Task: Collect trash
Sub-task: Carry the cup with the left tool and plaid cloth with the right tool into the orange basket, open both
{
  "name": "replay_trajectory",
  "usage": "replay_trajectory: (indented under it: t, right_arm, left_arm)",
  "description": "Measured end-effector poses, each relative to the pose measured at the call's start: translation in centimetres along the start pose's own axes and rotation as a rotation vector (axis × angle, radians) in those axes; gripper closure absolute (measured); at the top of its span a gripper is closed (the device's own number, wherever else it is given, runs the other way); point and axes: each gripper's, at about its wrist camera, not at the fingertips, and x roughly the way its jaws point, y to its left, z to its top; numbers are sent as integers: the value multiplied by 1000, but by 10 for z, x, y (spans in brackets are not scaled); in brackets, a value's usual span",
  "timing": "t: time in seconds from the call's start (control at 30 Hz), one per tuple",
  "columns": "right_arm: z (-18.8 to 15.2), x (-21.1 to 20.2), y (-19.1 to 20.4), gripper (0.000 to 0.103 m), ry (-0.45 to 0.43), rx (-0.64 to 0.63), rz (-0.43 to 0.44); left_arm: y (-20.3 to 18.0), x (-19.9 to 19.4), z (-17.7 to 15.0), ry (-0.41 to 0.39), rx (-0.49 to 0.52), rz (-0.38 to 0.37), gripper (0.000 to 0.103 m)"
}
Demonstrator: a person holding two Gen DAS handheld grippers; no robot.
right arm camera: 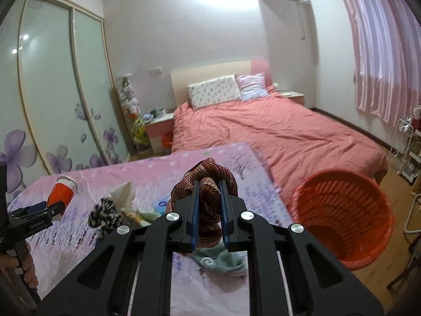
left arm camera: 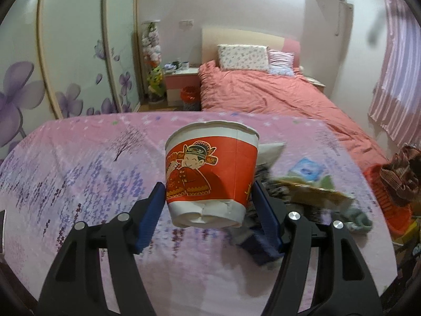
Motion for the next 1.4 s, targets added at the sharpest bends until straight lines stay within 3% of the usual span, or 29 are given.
replay_trajectory:
  t: [0.3,0.63,1.1,1.4]
  right_arm:
    - [8,-25,-39,89,-77,29,-84]
    - [6,-31,-84,89,-97,74,-174]
    - [-2,-18,-164,89,-86,162,-303]
    - [-8,-2,-209,88,-56,263,-313]
  left_arm:
    - [-67,-32,12,-49,79,-79,37]
    - [-153,-35,13,-50,176,-187,37]
    - [-317,0,-4,25,328,-439,37]
    - [-404,42,-22,94,412,-503,36]
